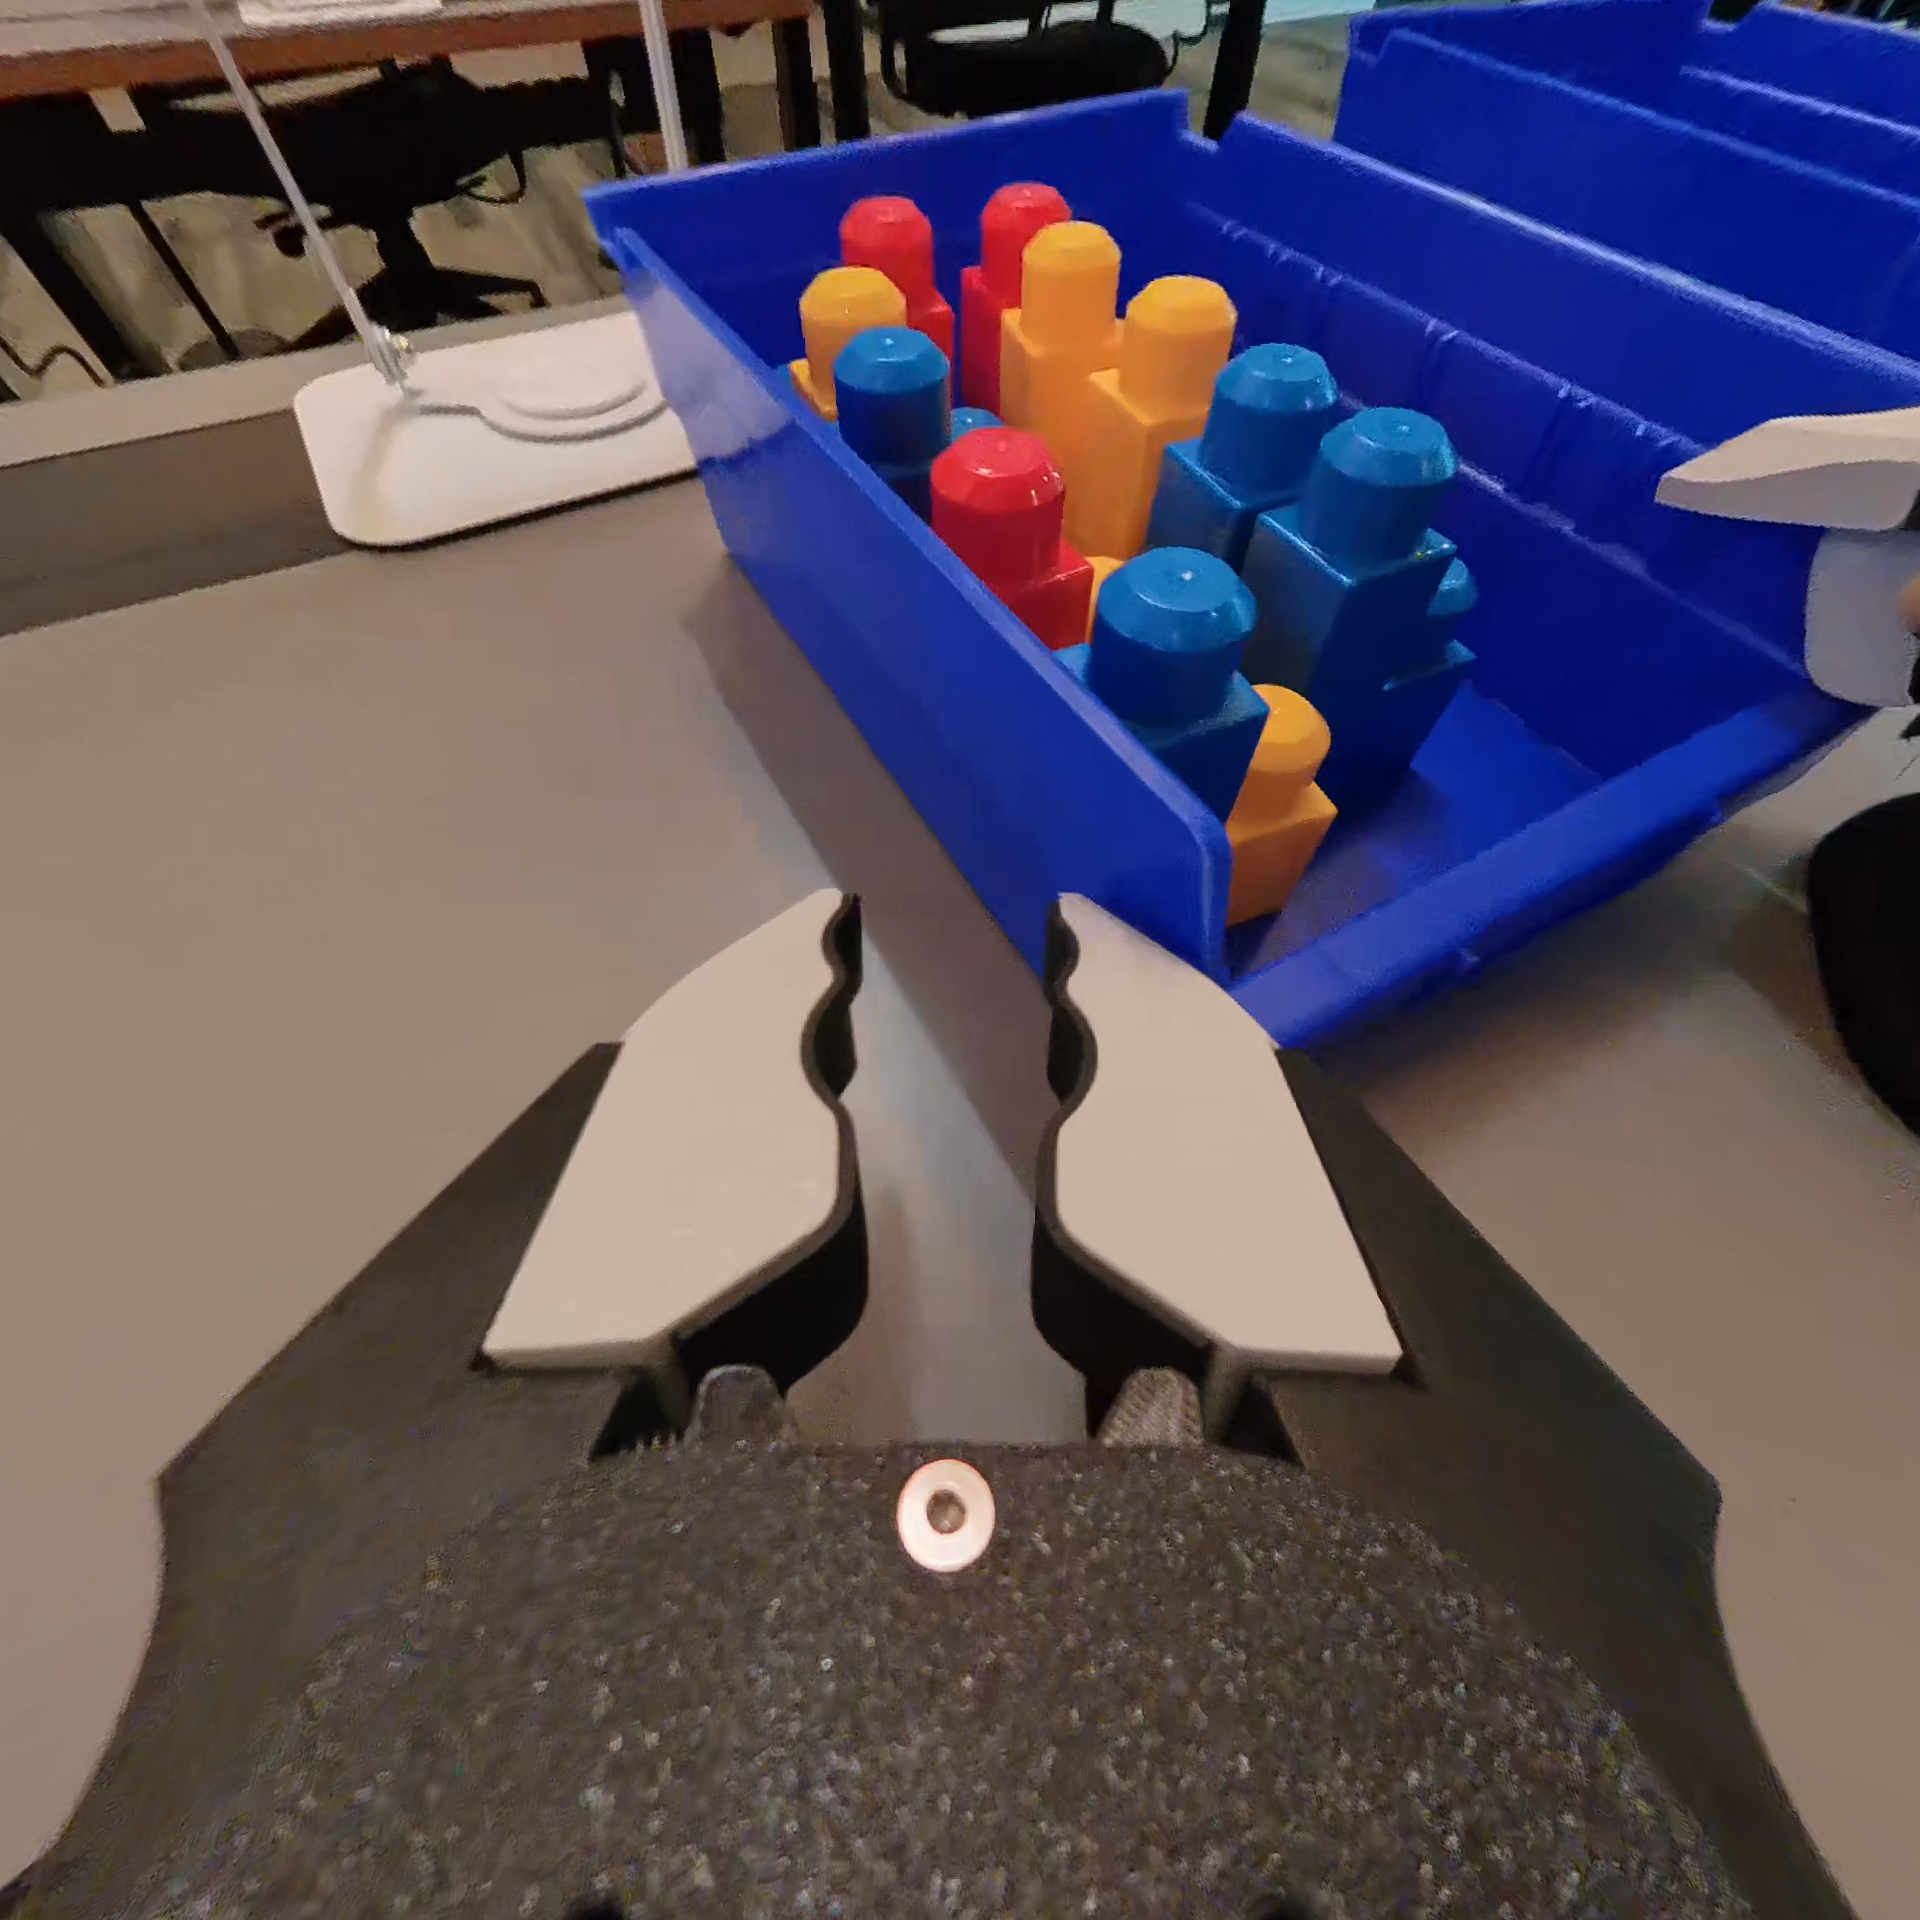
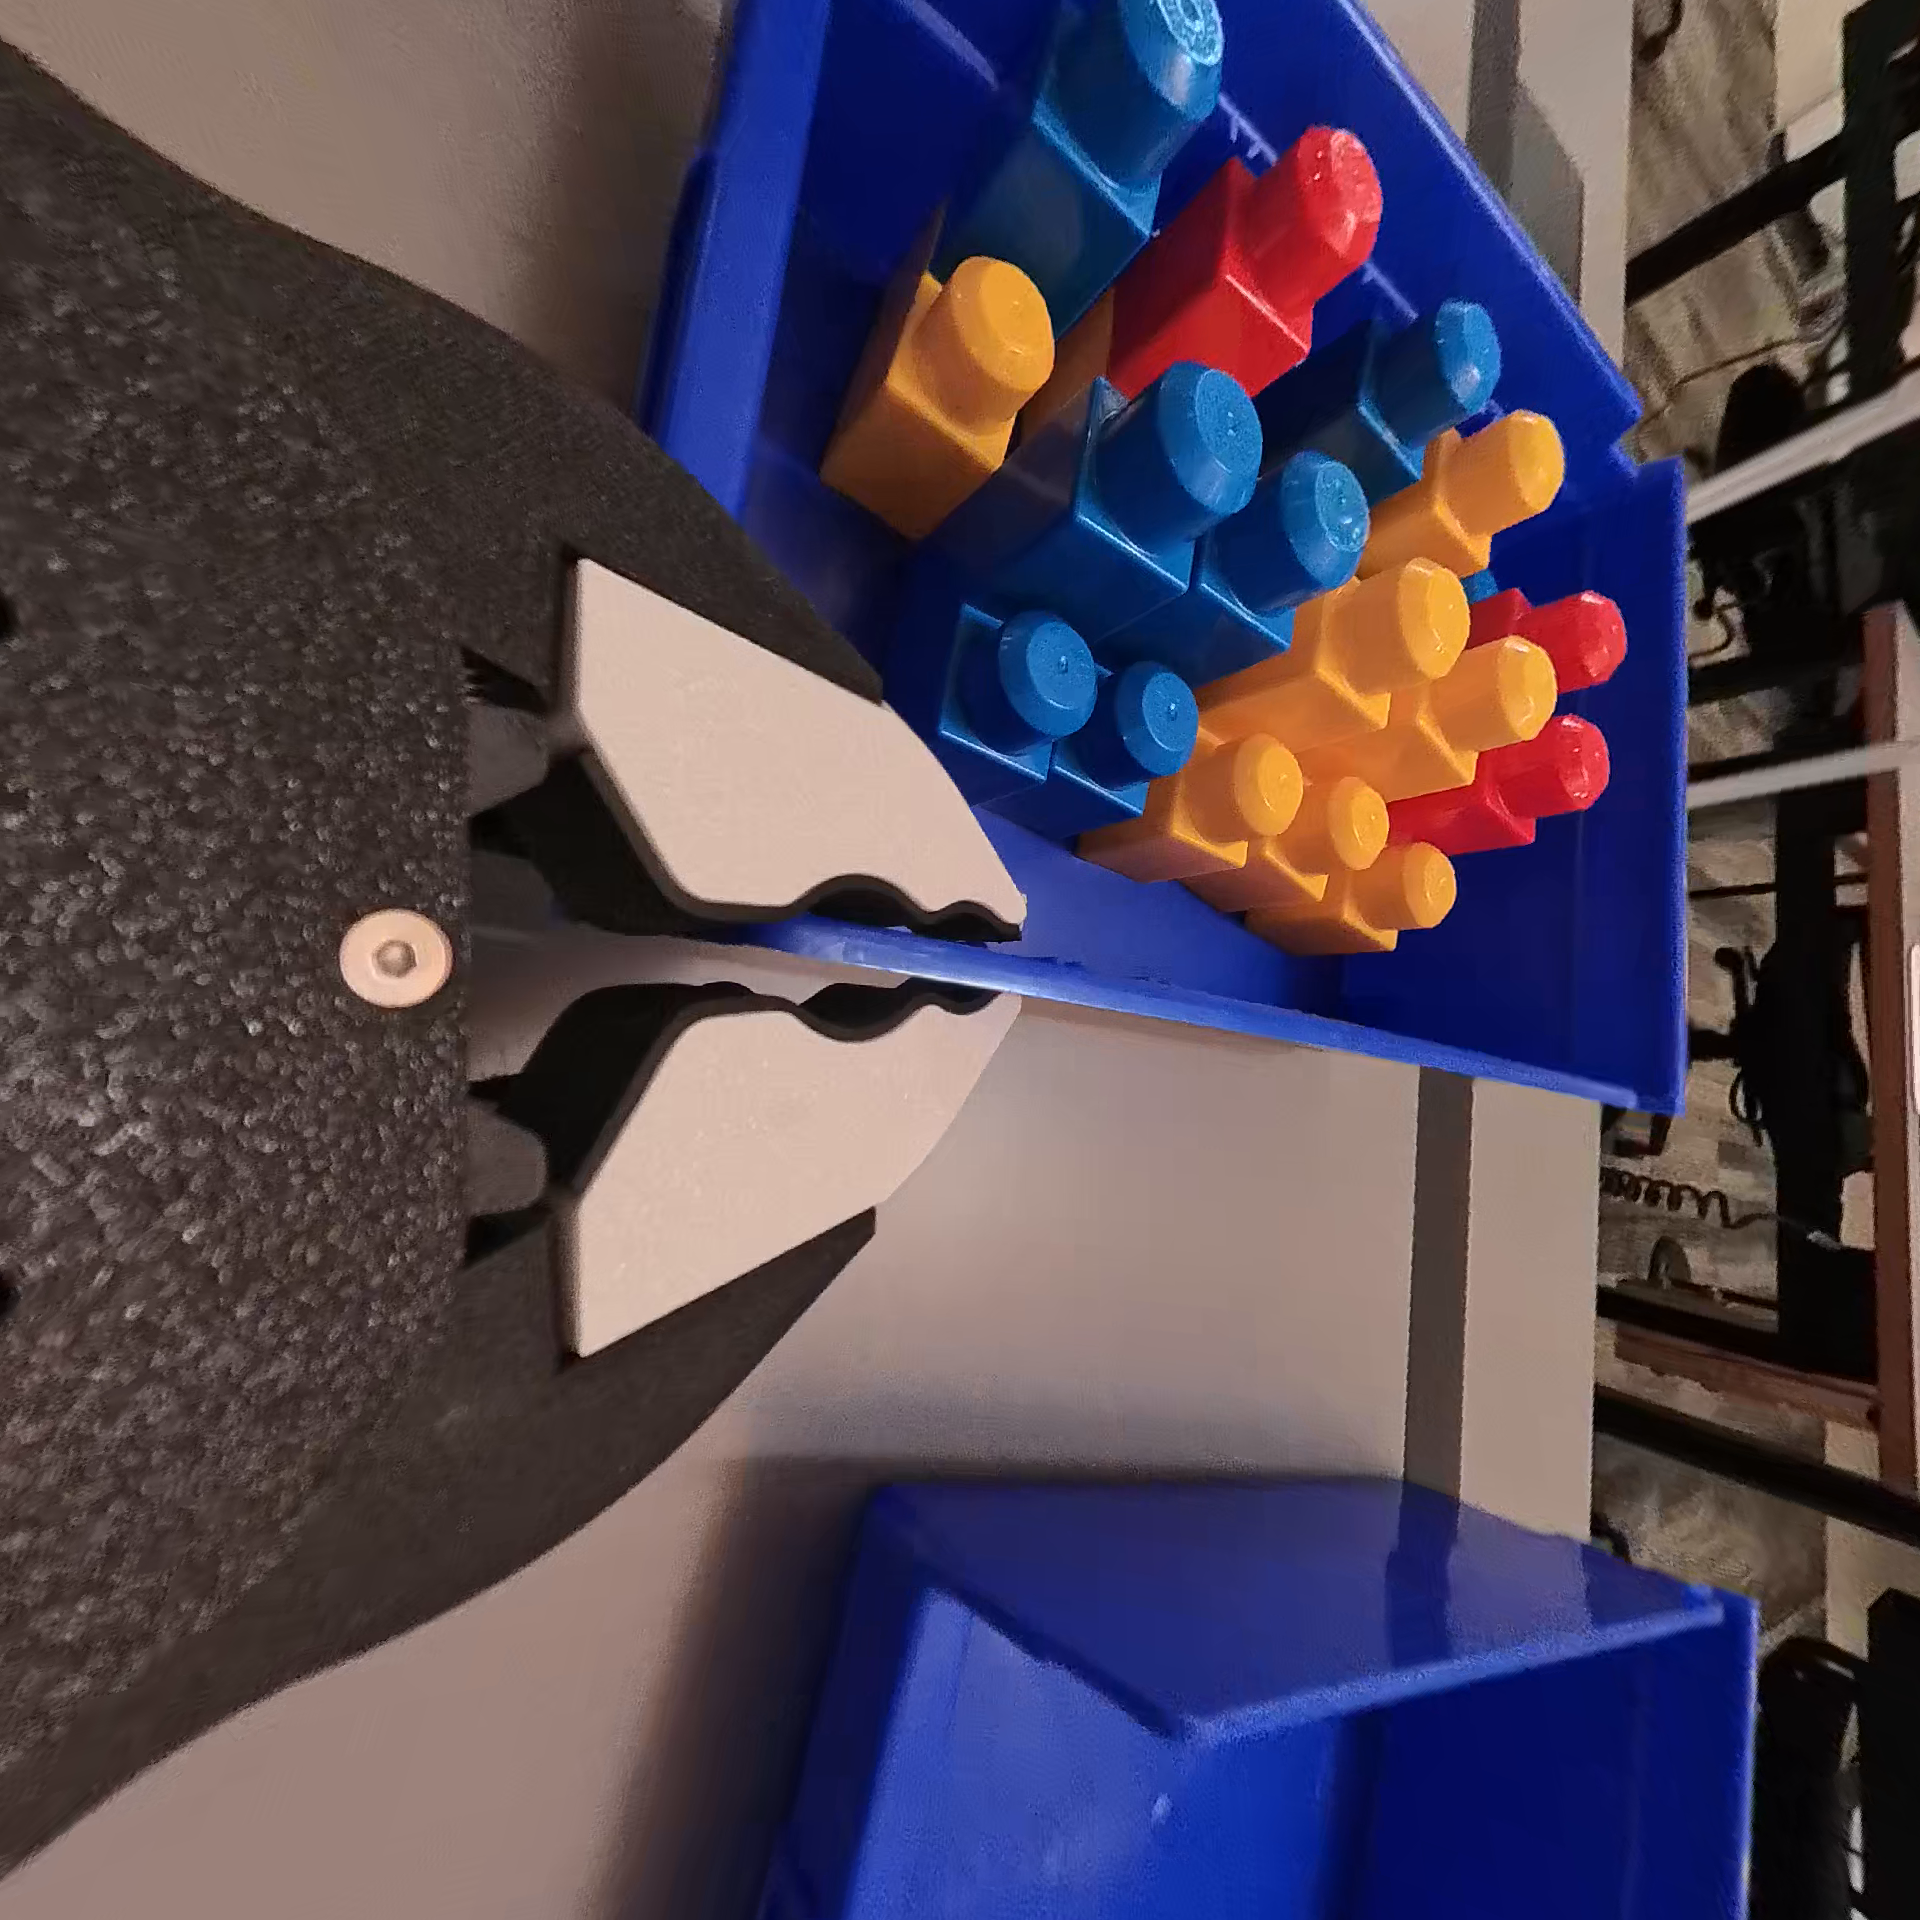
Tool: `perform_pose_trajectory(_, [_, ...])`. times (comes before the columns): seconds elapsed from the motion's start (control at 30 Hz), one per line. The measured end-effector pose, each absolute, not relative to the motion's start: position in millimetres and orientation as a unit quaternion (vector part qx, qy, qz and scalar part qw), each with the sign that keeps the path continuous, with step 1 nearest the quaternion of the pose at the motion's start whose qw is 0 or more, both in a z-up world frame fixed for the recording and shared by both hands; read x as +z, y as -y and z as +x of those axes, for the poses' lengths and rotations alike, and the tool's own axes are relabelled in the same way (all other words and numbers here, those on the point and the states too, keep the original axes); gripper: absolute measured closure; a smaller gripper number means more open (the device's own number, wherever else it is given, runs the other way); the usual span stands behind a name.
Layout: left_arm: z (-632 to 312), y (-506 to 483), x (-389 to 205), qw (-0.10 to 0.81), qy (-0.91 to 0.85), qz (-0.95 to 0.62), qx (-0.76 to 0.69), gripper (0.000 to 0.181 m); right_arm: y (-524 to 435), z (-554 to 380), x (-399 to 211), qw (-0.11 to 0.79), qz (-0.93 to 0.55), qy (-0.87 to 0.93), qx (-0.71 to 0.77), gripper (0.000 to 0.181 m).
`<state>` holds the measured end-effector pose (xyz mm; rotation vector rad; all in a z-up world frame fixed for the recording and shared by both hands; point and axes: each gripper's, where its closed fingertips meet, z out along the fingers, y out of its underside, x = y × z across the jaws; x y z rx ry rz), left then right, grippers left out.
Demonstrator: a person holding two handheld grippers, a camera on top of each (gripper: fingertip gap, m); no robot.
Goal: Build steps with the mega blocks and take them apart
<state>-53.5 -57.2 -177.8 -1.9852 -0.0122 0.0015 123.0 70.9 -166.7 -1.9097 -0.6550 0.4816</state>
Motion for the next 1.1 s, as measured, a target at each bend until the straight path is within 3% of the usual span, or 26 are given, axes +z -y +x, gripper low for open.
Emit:
perform_pose_trajectory(0.1, [-59,67,-175,0.543,0.014,-0.839,-0.022,0.128,-64,115,-166,0.505,-0.791,0.267,0.221,0.177])
perform_pose_trajectory(0.27, [-63,96,-144,0.590,0.042,-0.801,-0.087,0.128,-62,113,-166,0.503,-0.790,0.266,0.228,0.177])
perform_pose_trajectory(0.47, [-33,108,-166,0.564,0.012,-0.815,-0.129,0.120,-43,96,-166,0.504,-0.784,0.275,0.239,0.177])
perform_pose_trajectory(0.53, [-31,103,-171,0.569,0.011,-0.815,-0.110,0.129,-35,87,-165,0.504,-0.779,0.279,0.247,0.177])
perform_pose_trajectory(0.6, [-52,99,-176,0.570,0.021,-0.821,-0.014,0.158,-27,78,-164,0.510,-0.772,0.285,0.249,0.176])
perform_pose_trajectory(0.63, [-60,99,-177,0.562,0.018,-0.826,0.022,0.162,-24,76,-161,0.515,-0.768,0.286,0.251,0.176])
perform_pose_trajectory(0.9, [-107,117,-132,0.580,0.046,-0.800,0.147,0.171,-8,36,-123,0.554,-0.724,0.306,0.274,0.176])
perform_pose_trajectory(1.1, [-188,150,-93,0.587,0.116,-0.773,0.212,0.172,4,-63,-85,0.547,-0.677,0.364,0.330,0.175])
